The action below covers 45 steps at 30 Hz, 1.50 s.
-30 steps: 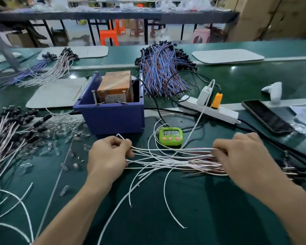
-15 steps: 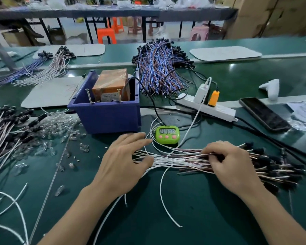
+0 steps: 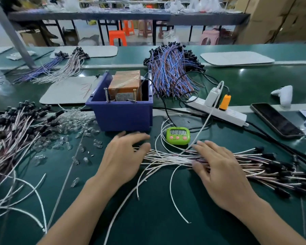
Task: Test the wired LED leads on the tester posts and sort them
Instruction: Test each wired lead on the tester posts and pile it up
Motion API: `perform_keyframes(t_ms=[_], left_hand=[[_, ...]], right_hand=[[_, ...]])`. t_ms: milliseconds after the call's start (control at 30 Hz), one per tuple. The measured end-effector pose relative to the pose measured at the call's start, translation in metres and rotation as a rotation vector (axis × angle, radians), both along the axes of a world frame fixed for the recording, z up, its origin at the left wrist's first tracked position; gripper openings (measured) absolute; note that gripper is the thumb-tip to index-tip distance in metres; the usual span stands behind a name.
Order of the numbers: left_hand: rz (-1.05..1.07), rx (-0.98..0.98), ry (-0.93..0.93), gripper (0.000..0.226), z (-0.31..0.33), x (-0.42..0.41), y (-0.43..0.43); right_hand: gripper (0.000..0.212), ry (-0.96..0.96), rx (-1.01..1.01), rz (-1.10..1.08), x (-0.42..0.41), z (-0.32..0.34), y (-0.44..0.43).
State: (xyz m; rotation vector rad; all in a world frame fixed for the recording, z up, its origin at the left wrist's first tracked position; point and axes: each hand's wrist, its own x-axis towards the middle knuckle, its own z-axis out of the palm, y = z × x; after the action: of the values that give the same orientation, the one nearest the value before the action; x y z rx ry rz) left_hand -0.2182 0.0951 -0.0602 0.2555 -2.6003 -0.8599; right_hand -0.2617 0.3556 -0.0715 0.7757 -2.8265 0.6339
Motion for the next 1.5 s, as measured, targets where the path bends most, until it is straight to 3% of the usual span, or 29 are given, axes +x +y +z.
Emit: perform_keyframes(t_ms=[267,367,500,633,733,800,867,967,1100,1200,1333,1433,1500], left_hand=[[0.108,-0.320,-0.096,0.024,0.035,0.024,-0.044],[0.311,-0.236,-0.152,0.033,0.040,0.049,-0.080],[0.517,-0.166,-0.171,0.030,0.031,0.083,-0.137],[0.603,-0.269,-0.167,0.044,0.016,0.110,-0.187],[0.616,-0.259,-0.316,0.071,0.004,0.121,-0.222],[0.598,-0.211,-0.406,0.074,-0.003,0.123,-0.236],[0.616,-0.196,-0.356,0.052,-0.010,0.123,-0.242],[0.665,-0.214,-0.215,0.028,-0.014,0.123,-0.240],[0.695,-0.216,-0.082,0.035,-0.020,0.124,-0.239],[0.653,-0.284,-0.143,0.053,-0.021,0.126,-0.240],[0.661,-0.293,-0.095,0.044,-0.013,0.128,-0.236],[0.675,-0.206,0.054,0.044,-0.001,0.135,-0.232],[0.647,-0.157,0.129,0.044,0.009,0.143,-0.228]], right_hand=[[0.035,-0.102,-0.316,0.319,0.021,0.038,-0.158],[0.028,-0.207,-0.311,0.360,0.030,0.051,-0.223],[0.020,-0.263,-0.217,0.438,0.044,0.057,-0.304],[0.034,-0.327,-0.178,0.566,0.053,0.049,-0.369],[0.063,-0.312,-0.062,0.621,0.050,0.040,-0.401],[0.073,-0.305,0.036,0.657,0.047,0.036,-0.415],[0.068,-0.255,0.111,0.683,0.044,0.033,-0.425],[0.060,-0.185,0.064,0.677,0.044,0.035,-0.431],[0.054,0.038,-0.035,0.652,0.046,0.035,-0.423],[0.048,0.194,-0.063,0.632,0.044,0.041,-0.414],[0.042,0.419,-0.071,0.606,0.038,0.068,-0.402],[0.046,0.429,0.035,0.604,0.033,0.090,-0.394],[0.047,0.302,0.097,0.628,0.030,0.099,-0.391]])
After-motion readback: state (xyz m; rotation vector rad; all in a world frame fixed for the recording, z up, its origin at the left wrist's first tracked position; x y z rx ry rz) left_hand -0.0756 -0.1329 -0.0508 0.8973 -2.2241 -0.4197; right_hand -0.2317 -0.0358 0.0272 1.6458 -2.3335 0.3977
